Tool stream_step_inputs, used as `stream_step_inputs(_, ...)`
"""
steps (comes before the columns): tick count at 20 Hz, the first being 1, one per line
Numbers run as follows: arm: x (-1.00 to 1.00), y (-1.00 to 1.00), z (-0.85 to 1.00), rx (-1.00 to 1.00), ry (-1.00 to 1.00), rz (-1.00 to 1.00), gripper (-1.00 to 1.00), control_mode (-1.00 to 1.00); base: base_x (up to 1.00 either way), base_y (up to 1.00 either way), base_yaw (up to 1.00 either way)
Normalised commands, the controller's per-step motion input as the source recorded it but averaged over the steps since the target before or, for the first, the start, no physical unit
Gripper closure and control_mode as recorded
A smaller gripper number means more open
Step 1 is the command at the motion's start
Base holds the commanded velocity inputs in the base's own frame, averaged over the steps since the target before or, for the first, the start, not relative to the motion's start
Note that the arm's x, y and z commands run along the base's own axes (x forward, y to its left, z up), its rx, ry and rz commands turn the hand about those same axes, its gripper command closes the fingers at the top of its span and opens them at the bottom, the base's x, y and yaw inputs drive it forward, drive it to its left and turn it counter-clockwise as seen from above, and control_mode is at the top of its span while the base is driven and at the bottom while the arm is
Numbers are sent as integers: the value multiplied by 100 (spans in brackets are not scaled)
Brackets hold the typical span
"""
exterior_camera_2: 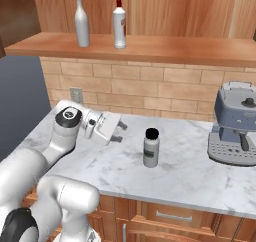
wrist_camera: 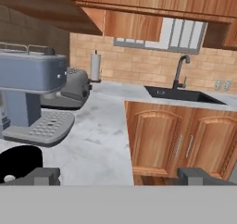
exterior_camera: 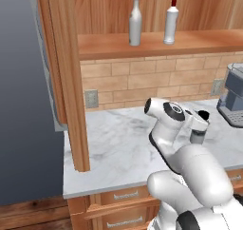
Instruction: Sort all alcoholic drinks to one cabinet, and non-alcoholic drinks to the other.
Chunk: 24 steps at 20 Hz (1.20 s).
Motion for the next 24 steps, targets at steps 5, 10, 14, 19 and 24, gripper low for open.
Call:
stream_step_inputs(5,29,-9,0,-4,8,-3,-100,-100,0,0,0)
stream_step_inputs(10,27,-19,-2,-1,7,-1,-100,-100,0,0,0)
stream_step_inputs(14,25,-20,-11,0,8,0,-100,-100,0,0,0)
stream_step_inputs(19,22,-14,-15,0,7,0,-100,-100,0,0,0)
stream_step_inputs(24,17,-1,-20,0,3,0,-100,-100,0,0,0)
